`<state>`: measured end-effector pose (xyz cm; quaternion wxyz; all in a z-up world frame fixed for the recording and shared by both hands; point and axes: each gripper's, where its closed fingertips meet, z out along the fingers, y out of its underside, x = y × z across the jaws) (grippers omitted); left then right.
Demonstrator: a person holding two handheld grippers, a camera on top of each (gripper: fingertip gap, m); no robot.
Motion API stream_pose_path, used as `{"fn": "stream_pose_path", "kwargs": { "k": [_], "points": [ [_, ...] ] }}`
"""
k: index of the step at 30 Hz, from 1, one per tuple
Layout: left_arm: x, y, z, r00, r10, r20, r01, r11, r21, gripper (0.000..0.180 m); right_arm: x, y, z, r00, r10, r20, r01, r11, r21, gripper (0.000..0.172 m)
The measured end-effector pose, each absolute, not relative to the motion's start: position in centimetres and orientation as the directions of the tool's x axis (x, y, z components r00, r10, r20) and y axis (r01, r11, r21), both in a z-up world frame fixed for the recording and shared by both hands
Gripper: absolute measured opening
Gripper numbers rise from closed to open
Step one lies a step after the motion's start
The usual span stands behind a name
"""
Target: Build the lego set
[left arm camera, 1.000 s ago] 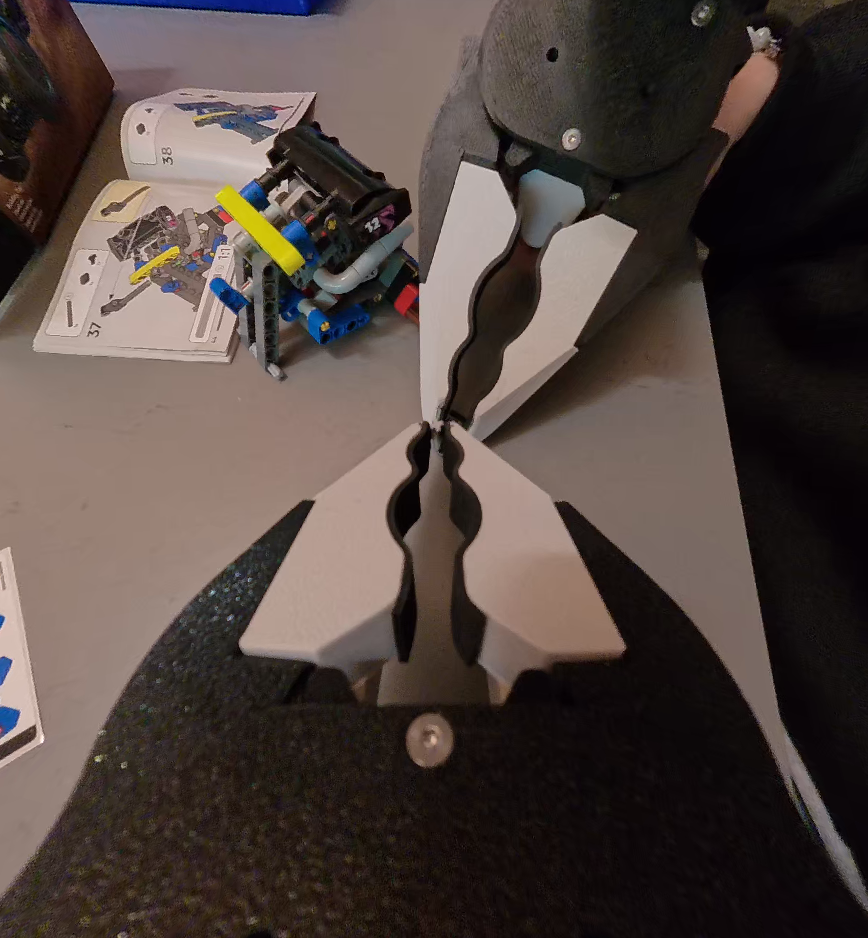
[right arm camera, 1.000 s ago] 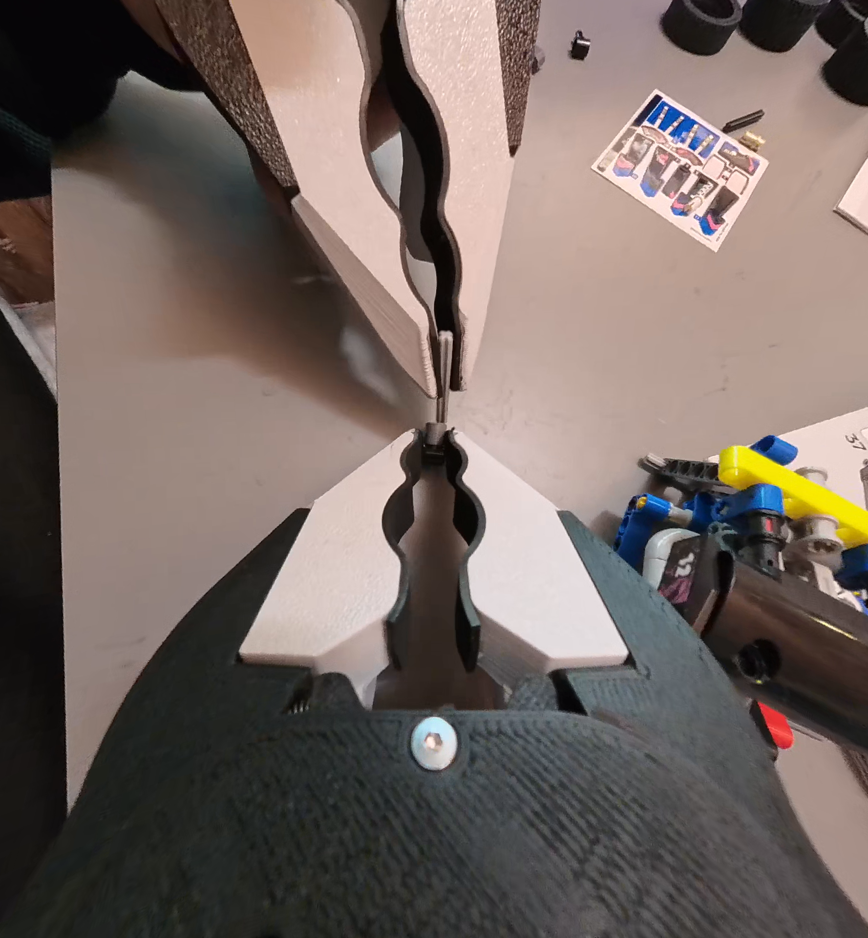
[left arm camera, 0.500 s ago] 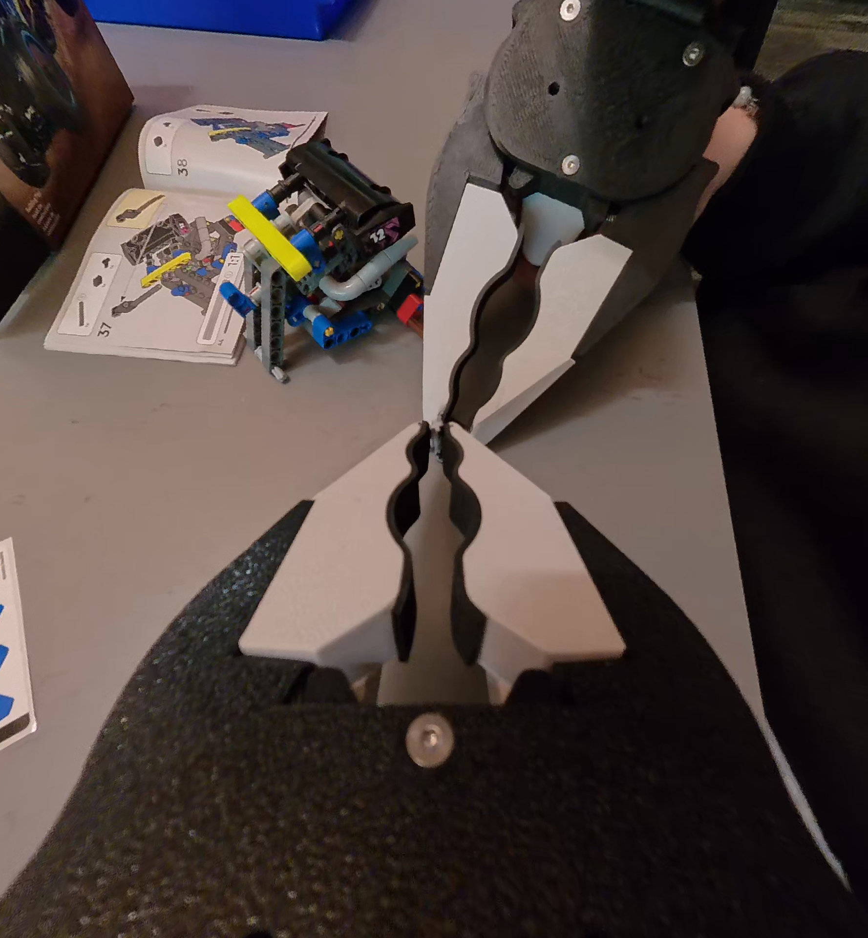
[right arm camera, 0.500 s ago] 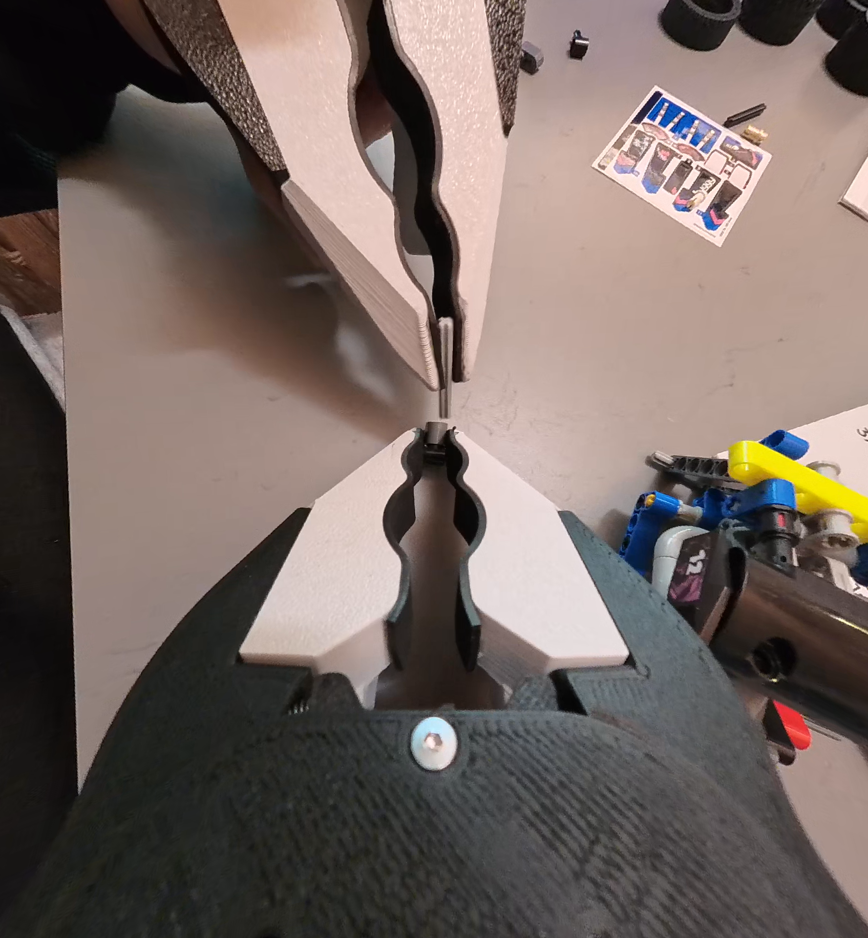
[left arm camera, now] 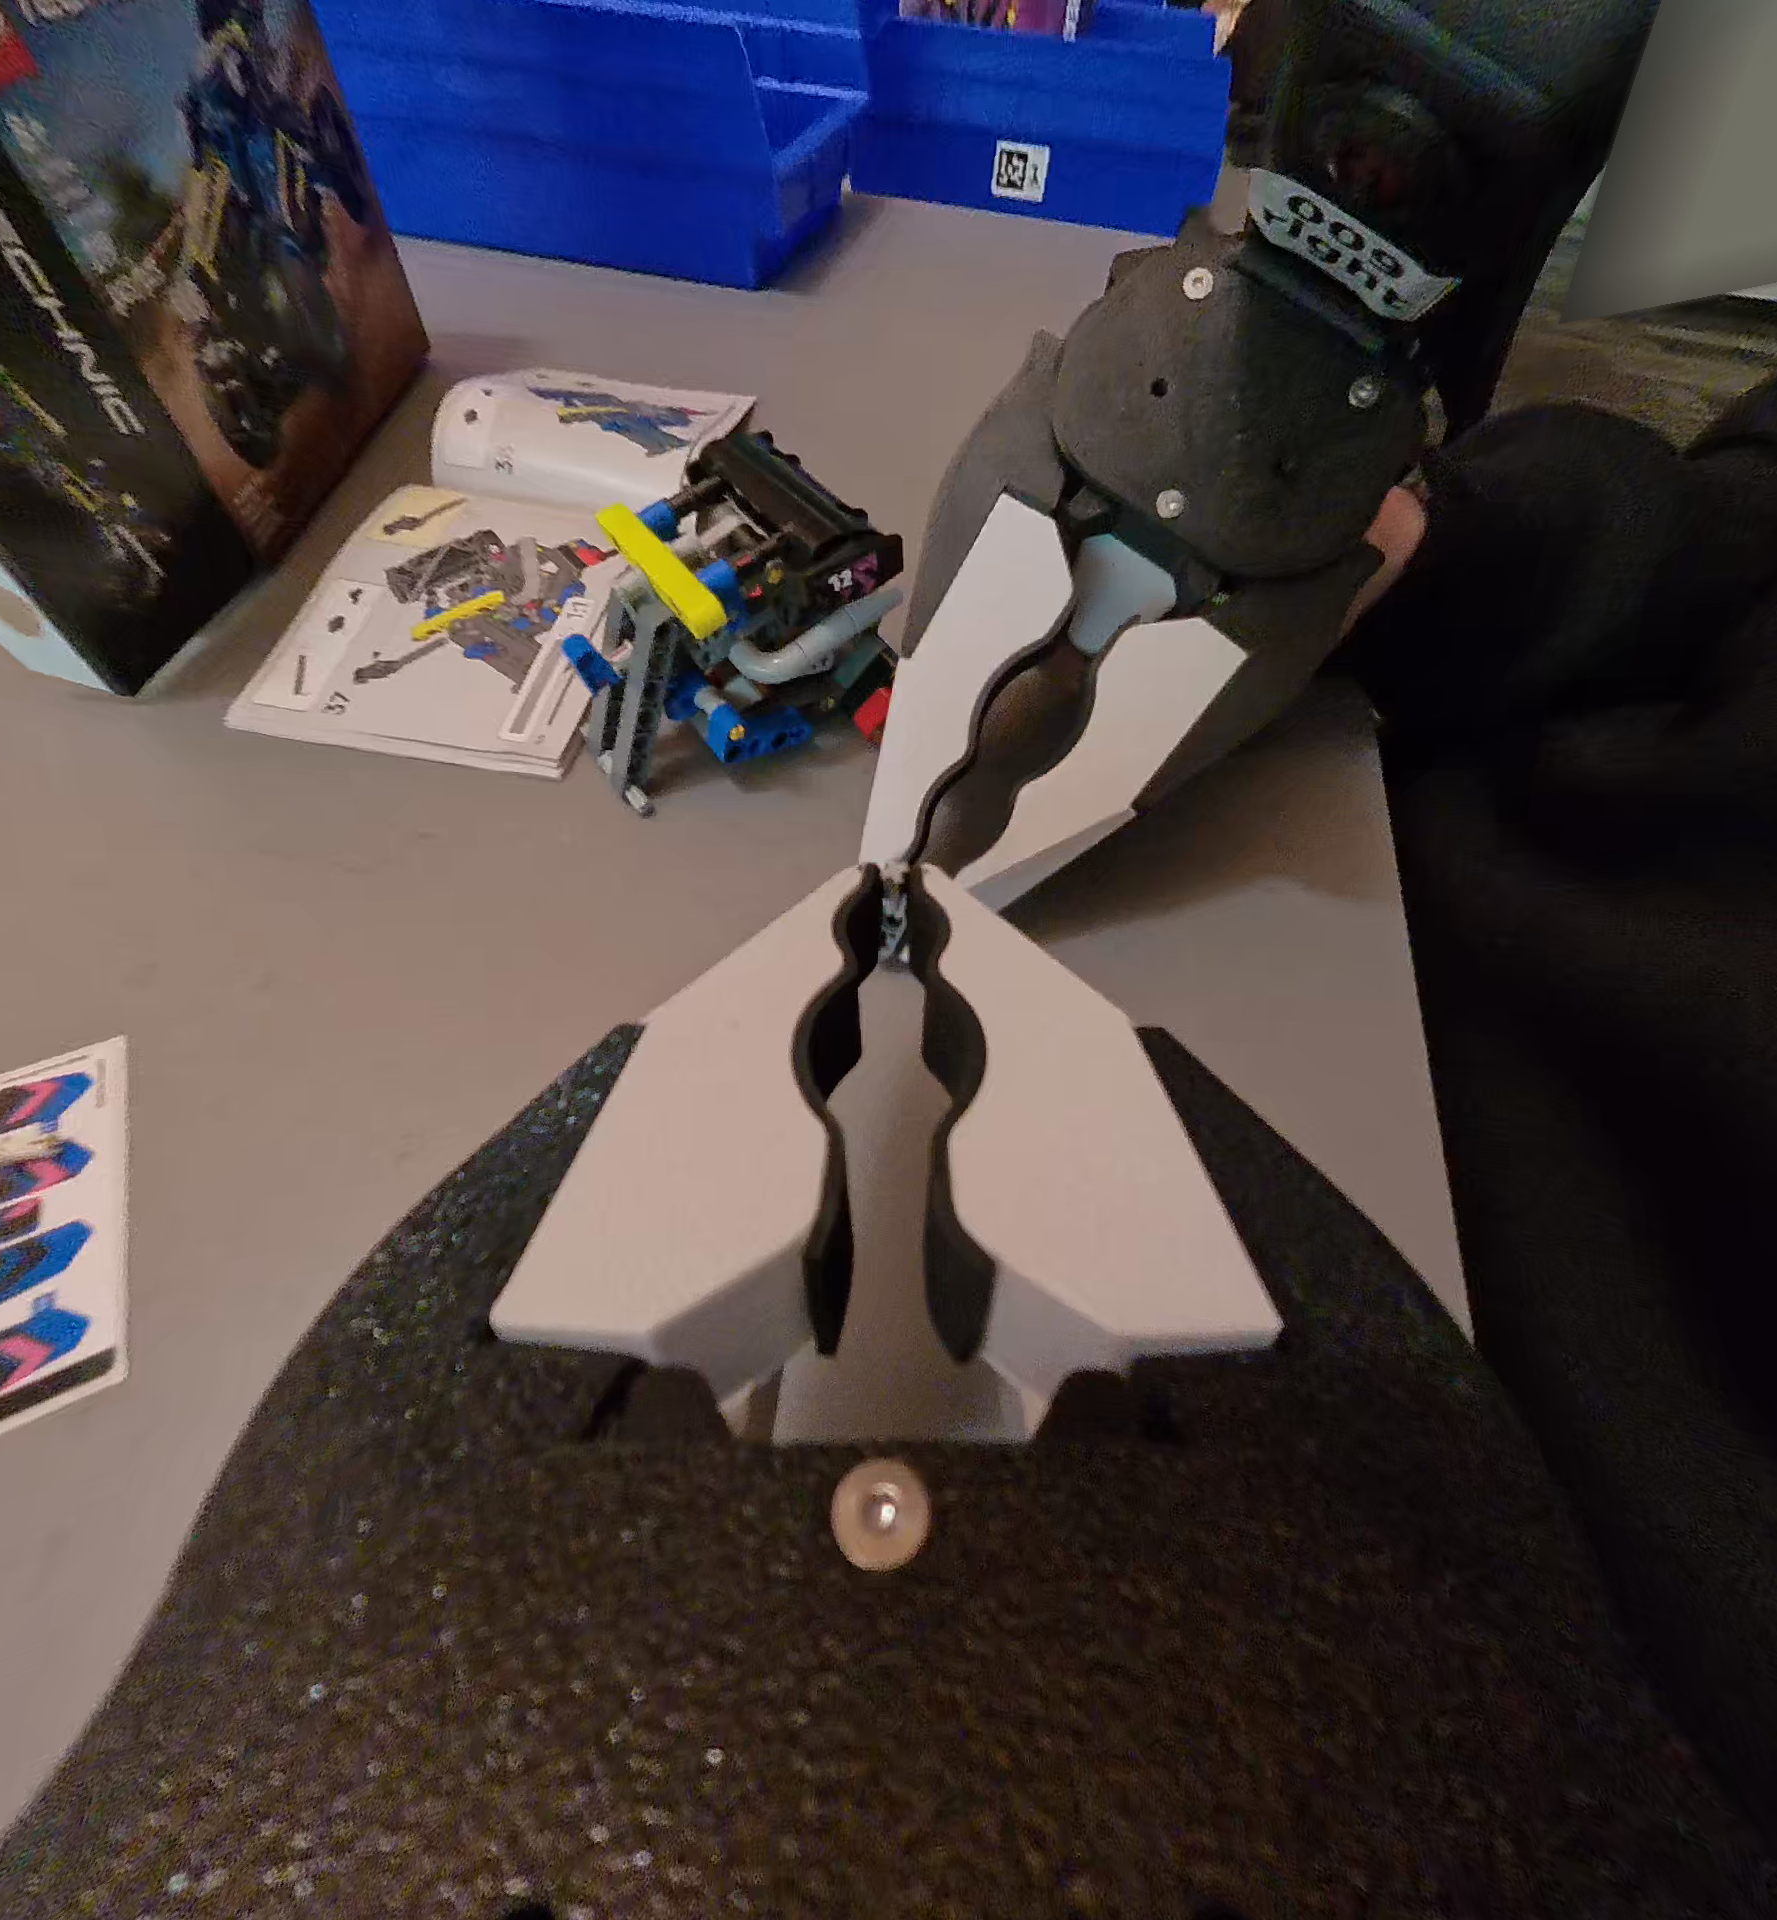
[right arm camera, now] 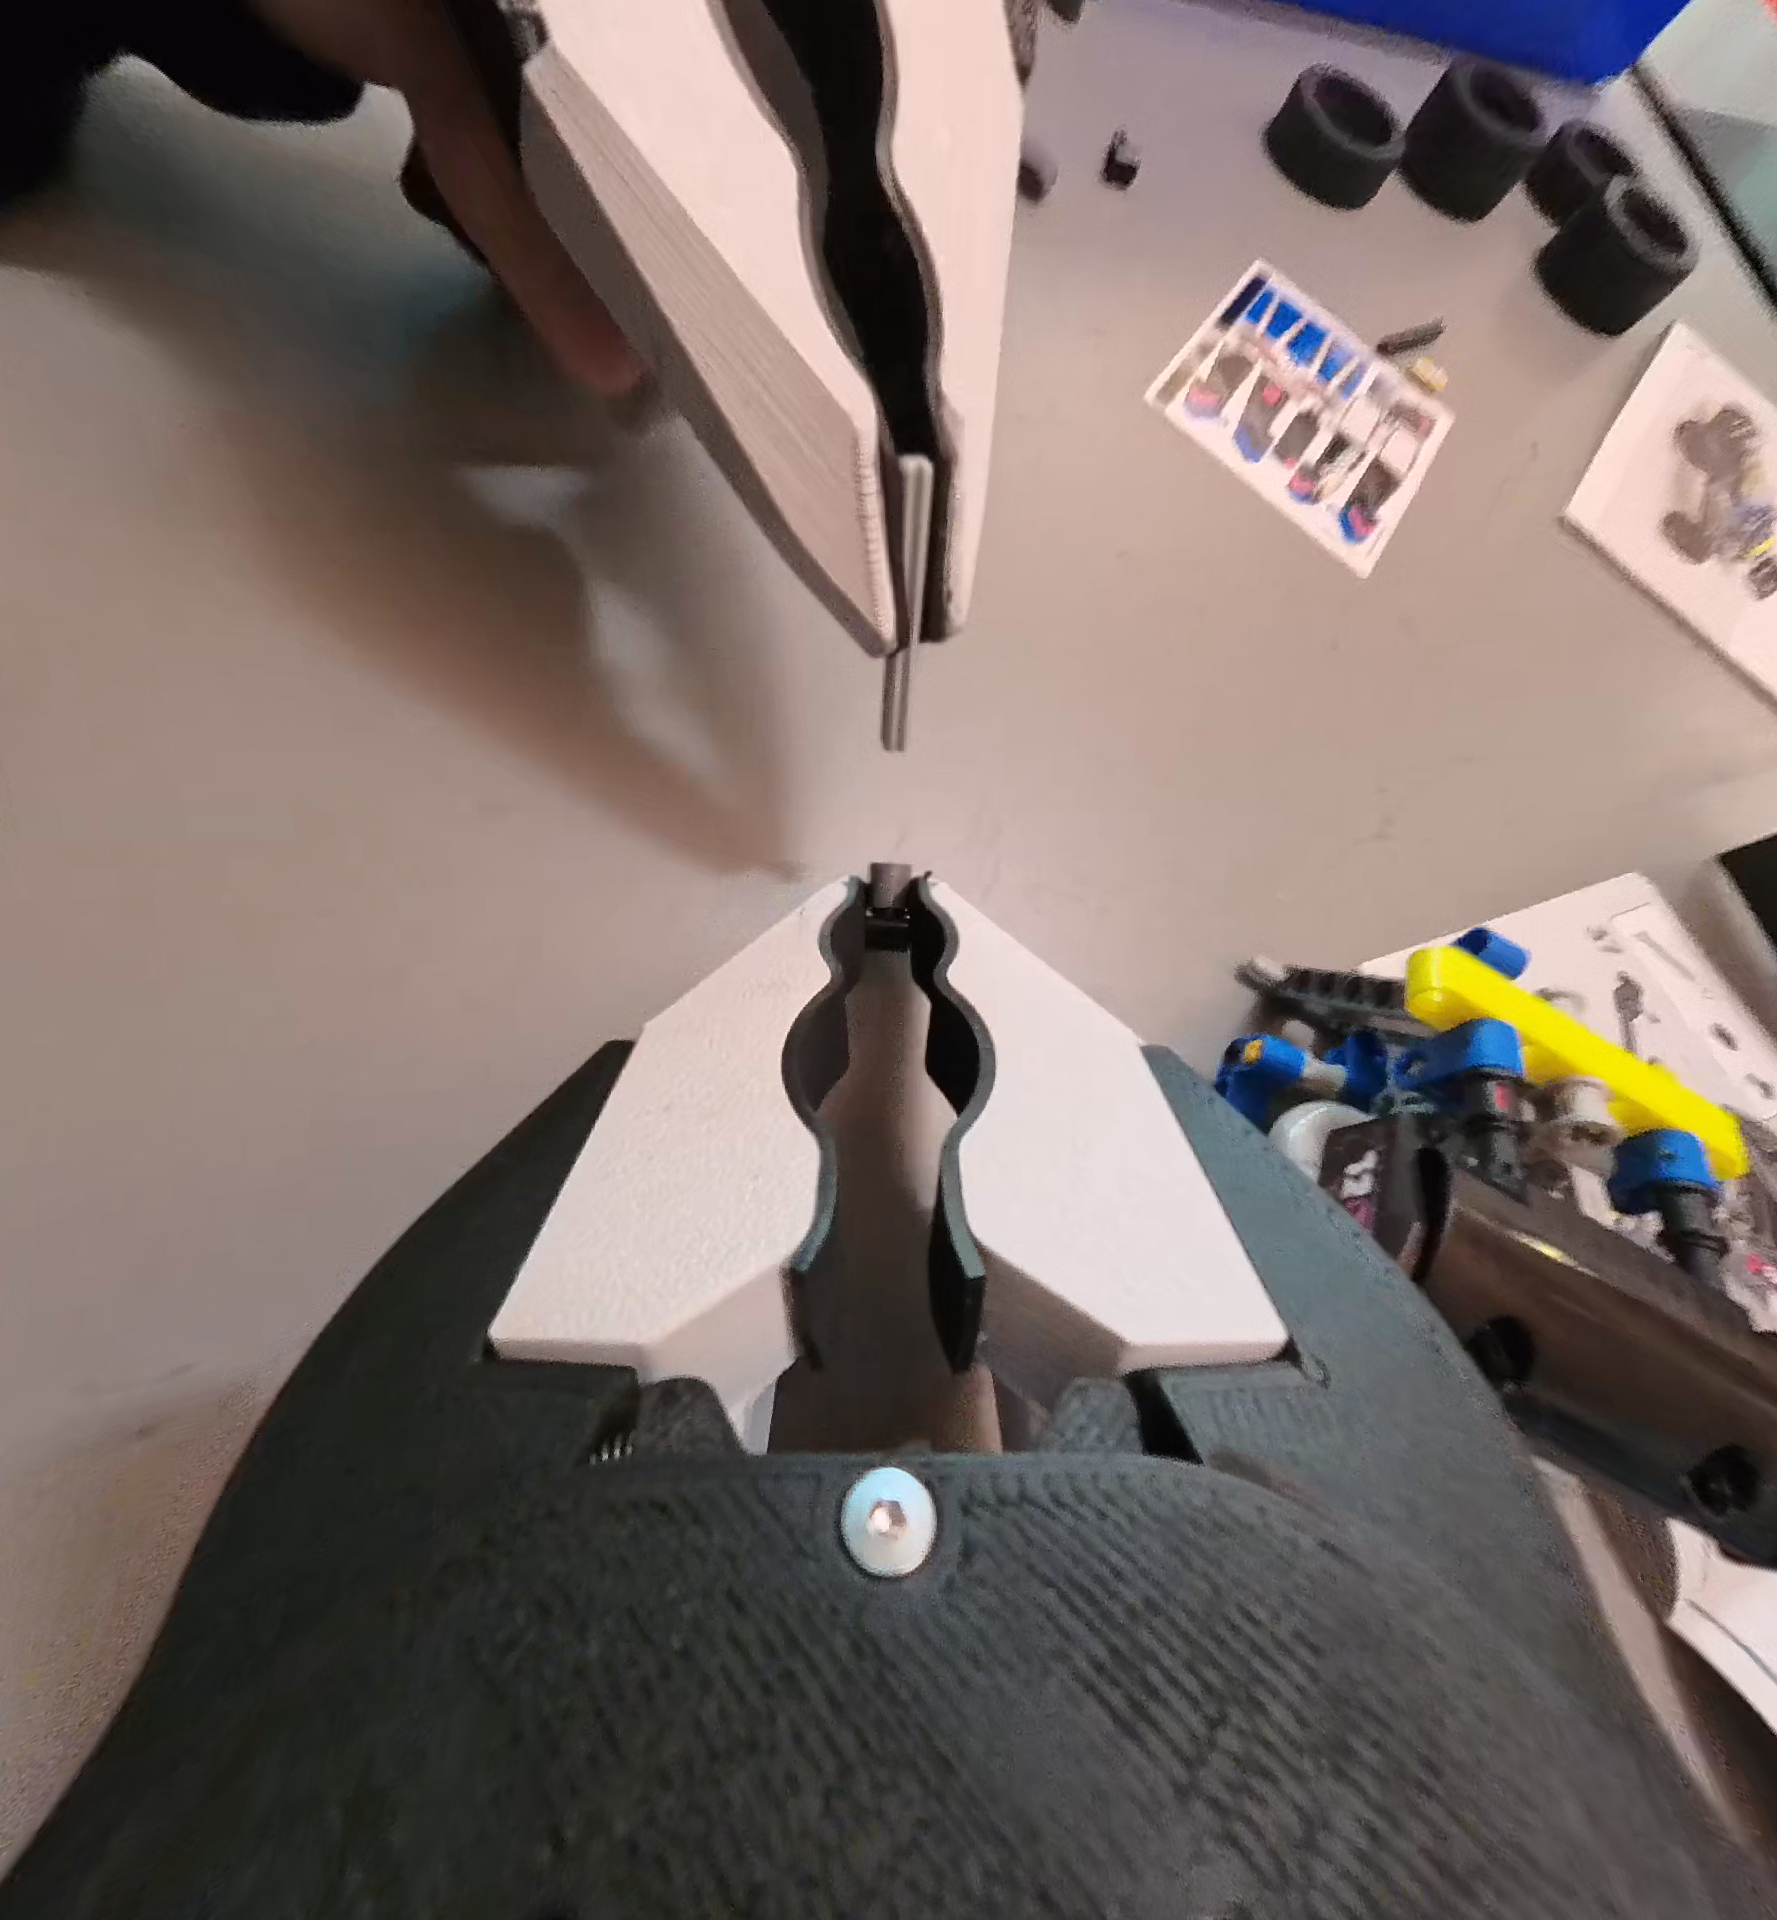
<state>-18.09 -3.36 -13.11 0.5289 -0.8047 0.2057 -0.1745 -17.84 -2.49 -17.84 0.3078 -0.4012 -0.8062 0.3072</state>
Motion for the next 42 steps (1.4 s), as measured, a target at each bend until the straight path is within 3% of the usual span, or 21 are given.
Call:
{"fn": "stream_pose_path", "kwargs": {
  "k": [4,14,27,42],
  "points": [
    [-19.4,-3.9,-11.5,0.882,-0.471,0.025,-0.128,-0.290,-0.949,0.002,-19.5,-3.3,-13.5,-0.443,0.870,0.218,0.267,0.360,-0.894,0.006],
    [-19.1,-4.5,-8.4,0.855,-0.512,0.078,-0.010,-0.167,-0.986,0.002,-19.0,-4.6,-10.0,-0.446,0.833,0.326,-0.018,0.356,-0.934,0.005],
    [-18.4,-4.6,-8.5,0.854,-0.519,0.046,-0.080,-0.217,-0.973,0.002,-18.2,-5.0,-8.4,-0.452,0.833,0.319,-0.122,0.296,-0.947,0.005],
    [-18.1,-4.9,-7.5,0.848,-0.530,-0.001,-0.112,-0.178,-0.978,0.002,-18.4,-4.9,-9.1,-0.420,0.821,0.388,-0.112,0.377,-0.919,0.005]
  ]
}}
